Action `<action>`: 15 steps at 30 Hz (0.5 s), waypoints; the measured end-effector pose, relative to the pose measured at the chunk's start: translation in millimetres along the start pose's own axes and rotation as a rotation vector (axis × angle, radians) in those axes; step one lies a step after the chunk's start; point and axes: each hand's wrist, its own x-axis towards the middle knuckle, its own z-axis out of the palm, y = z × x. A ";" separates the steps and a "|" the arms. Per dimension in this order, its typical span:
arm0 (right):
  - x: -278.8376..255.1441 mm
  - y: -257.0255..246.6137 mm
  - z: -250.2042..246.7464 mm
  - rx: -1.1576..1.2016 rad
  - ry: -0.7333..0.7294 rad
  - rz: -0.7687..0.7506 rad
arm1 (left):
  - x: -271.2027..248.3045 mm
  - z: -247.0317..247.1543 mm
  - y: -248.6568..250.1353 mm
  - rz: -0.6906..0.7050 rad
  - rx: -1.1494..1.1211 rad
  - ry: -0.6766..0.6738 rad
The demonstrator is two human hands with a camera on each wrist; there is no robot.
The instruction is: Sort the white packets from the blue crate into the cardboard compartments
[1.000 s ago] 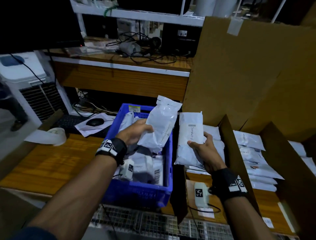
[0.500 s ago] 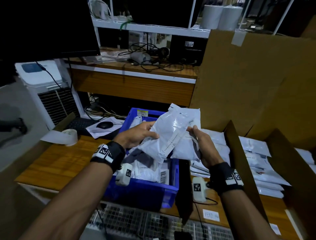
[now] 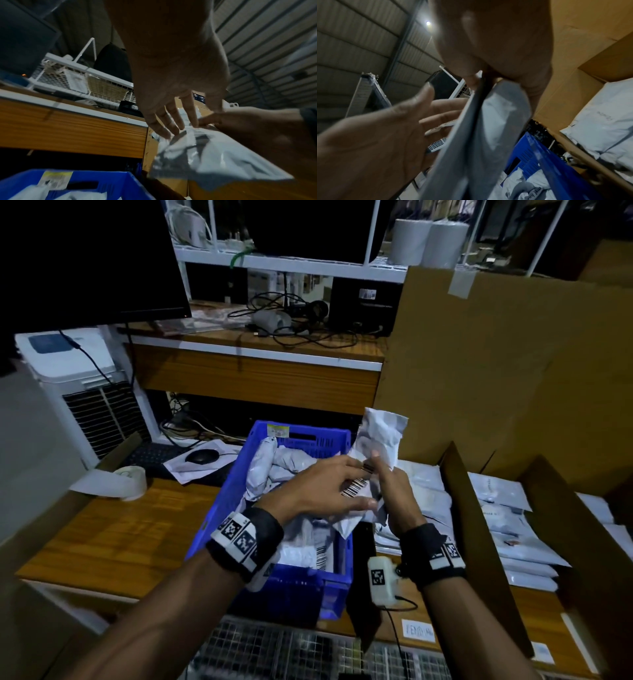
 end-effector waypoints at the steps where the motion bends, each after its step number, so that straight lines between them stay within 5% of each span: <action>1: 0.1 1.1 -3.1 0.004 0.017 -0.002 | 0.7 -0.1 -1.4 0.001 -0.056 0.017; 7: -6.4 5.9 -13.3 0.169 -0.233 0.040 | 14.7 -11.0 -19.9 -0.243 -0.413 0.426; 15: -15.5 -0.6 -7.0 -0.042 -0.420 -0.010 | 32.5 -33.2 -18.8 -0.284 -0.708 0.460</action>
